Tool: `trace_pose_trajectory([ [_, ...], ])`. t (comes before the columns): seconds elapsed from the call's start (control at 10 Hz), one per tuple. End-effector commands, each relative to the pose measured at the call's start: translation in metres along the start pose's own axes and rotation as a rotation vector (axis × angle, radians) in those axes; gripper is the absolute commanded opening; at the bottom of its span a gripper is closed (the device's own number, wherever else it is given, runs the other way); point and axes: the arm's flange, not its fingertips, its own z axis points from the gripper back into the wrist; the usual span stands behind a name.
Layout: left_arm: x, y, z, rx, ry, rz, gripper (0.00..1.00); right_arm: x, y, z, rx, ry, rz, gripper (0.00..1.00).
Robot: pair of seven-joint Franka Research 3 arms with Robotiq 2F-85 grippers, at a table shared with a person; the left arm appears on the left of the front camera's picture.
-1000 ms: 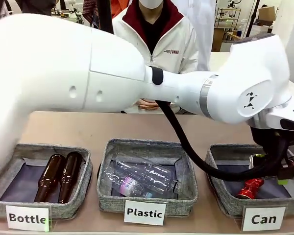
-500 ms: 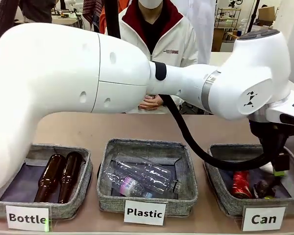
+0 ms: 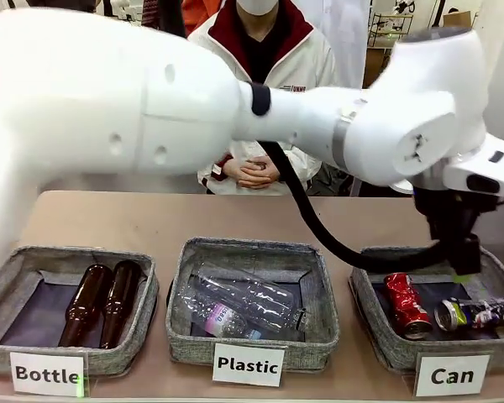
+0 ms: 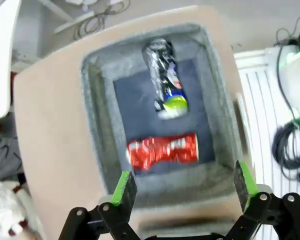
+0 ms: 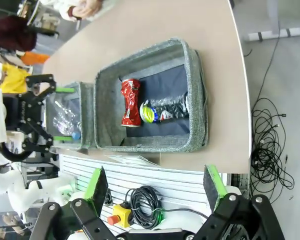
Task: Sort the can waste into the basket.
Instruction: Pick up the can waste from the table and place it in the right Fabric basket.
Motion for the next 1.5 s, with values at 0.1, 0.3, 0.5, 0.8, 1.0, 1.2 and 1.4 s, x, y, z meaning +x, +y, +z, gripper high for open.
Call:
trace_pose_trajectory([
  [0.1,-0.089,-0.039,0.091,0.013,0.117,0.08,1.0,0.035,0.031,-0.026,0.051,0.069,0.071,1.0],
  [0.3,-0.177,-0.067,0.146,0.026,0.097,0.205,1.0,0.085,0.089,-0.086,0.12,0.16,0.14,1.0],
  [0.5,-0.28,-0.083,0.197,0.023,0.011,0.392,1.0,0.113,0.147,-0.148,0.186,0.192,0.202,1.0],
  [0.8,-0.442,-0.109,0.268,-0.084,-0.329,0.737,1.0,0.137,0.202,-0.205,0.352,0.209,0.211,1.0],
  [1.0,-0.534,-0.103,0.3,-0.278,-0.595,0.879,1.0,0.147,0.211,-0.221,0.415,0.192,0.108,1.0],
  [1.2,-0.634,-0.098,0.299,-0.394,-0.961,0.973,1.0,0.15,0.206,-0.232,0.462,0.202,-0.006,1.0],
  [1.4,-0.617,-0.128,0.31,-0.341,-0.805,0.921,1.0,0.153,0.212,-0.236,0.414,0.196,-0.065,1.0],
])
